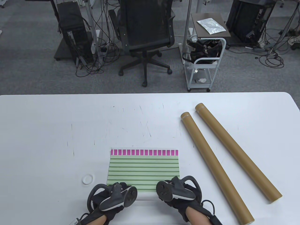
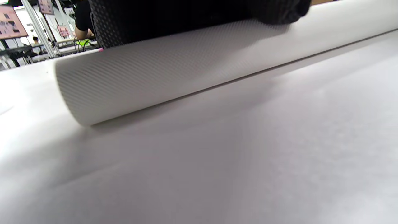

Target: Roll up mouse pads and store in mailing tubes

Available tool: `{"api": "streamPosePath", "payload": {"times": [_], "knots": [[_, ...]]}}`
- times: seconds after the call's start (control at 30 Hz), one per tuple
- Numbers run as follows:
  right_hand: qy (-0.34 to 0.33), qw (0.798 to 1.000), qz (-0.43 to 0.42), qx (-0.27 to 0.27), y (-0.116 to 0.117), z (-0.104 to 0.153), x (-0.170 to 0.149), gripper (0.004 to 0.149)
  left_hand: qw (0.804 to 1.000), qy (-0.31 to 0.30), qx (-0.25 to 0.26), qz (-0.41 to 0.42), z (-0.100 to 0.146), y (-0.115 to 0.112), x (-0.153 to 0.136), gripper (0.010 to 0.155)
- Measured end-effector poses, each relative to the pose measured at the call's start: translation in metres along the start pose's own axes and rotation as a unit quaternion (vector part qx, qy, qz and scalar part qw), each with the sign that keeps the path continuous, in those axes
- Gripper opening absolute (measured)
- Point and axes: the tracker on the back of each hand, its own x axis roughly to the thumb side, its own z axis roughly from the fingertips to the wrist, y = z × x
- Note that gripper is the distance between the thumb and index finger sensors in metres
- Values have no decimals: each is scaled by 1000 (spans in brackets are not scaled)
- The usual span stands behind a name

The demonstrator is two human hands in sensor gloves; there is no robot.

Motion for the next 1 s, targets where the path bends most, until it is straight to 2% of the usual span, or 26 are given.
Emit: {"api": "streamPosePath", "payload": {"times": [0.13, 0.2, 0.23, 0.3, 0.33, 0.4, 0.43, 0.5, 0.53, 0.63, 0.73, 0.83, 1.0], "knots": [[-7, 1000, 16, 3, -2, 3, 4, 48, 1000, 3, -13, 7, -2, 2, -1, 48], [-11, 999, 31, -37, -5, 8, 8, 51, 1000, 6, -21, 17, -3, 3, -2, 48], [-15, 998, 35, -41, -5, 8, 11, 52, 999, 8, -24, 21, -3, 3, -3, 49], [-21, 998, 52, -20, -2, 5, 17, 52, 999, 9, -30, 29, -4, 3, -5, 49], [-13, 997, 72, -34, 0, 4, 18, 50, 999, 10, -32, 31, -4, 3, -5, 49], [-14, 997, 67, -40, -3, 2, 17, 49, 1000, 9, -21, 13, -3, 2, -2, 51], [-7, 998, 51, -40, -2, 1, 15, 48, 999, 12, 7, -30, 1, 2, 1, 54], [4, 999, 36, -41, 0, -1, 11, 48, 998, -7, 33, -51, 4, 1, 7, 49], [6, 999, 28, -41, 1, -1, 10, 48, 998, -11, 31, -56, 4, 1, 9, 45], [13, 999, 18, -41, 2, -3, 9, 47, 999, -7, 20, -34, 5, 4, 9, 55], [8, 999, 26, -26, -3, 0, 10, 48, 998, 10, 38, -49, 5, 3, 9, 50], [0, 996, 67, -51, -9, 8, 16, 54, 999, 18, 30, -30, 3, 4, 6, 49], [10, 995, 98, -24, 1, 0, 15, 57, 999, 24, 20, -11, -1, 1, 2, 49]]}}
